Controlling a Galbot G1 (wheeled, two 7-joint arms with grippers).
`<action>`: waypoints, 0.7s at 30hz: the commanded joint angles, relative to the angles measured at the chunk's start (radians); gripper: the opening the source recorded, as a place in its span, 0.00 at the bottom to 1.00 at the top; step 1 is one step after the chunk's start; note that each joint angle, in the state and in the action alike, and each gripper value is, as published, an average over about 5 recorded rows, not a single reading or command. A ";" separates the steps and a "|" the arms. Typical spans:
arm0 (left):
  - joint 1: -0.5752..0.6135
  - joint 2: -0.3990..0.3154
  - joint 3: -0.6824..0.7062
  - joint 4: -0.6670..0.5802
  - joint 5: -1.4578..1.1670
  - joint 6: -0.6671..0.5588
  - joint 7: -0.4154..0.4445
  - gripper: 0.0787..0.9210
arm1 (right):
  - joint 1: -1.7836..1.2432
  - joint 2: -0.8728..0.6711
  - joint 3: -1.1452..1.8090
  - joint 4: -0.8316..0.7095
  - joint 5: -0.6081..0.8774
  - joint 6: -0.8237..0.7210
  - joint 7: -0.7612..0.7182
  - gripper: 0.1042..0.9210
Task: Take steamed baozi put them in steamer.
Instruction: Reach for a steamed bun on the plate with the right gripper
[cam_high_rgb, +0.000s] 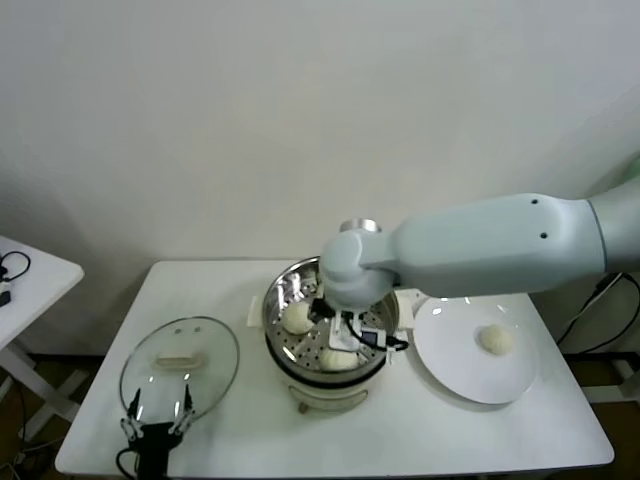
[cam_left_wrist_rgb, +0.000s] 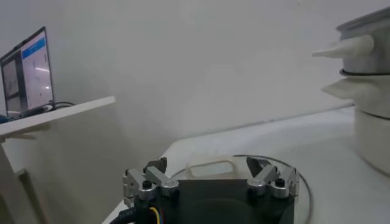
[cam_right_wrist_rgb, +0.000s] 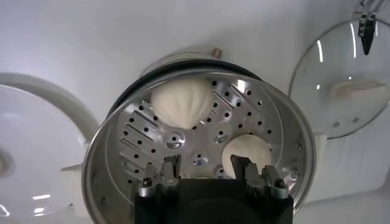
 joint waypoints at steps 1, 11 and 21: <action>-0.001 0.002 -0.002 0.004 0.000 -0.005 -0.003 0.88 | 0.004 0.000 0.017 -0.027 0.101 0.001 -0.008 0.61; 0.005 0.001 0.001 -0.003 0.003 -0.012 -0.007 0.88 | 0.102 -0.128 -0.009 -0.039 0.320 0.041 -0.043 0.85; 0.007 -0.001 0.010 -0.018 0.003 -0.008 -0.012 0.88 | 0.267 -0.387 -0.240 -0.130 0.501 -0.090 0.012 0.88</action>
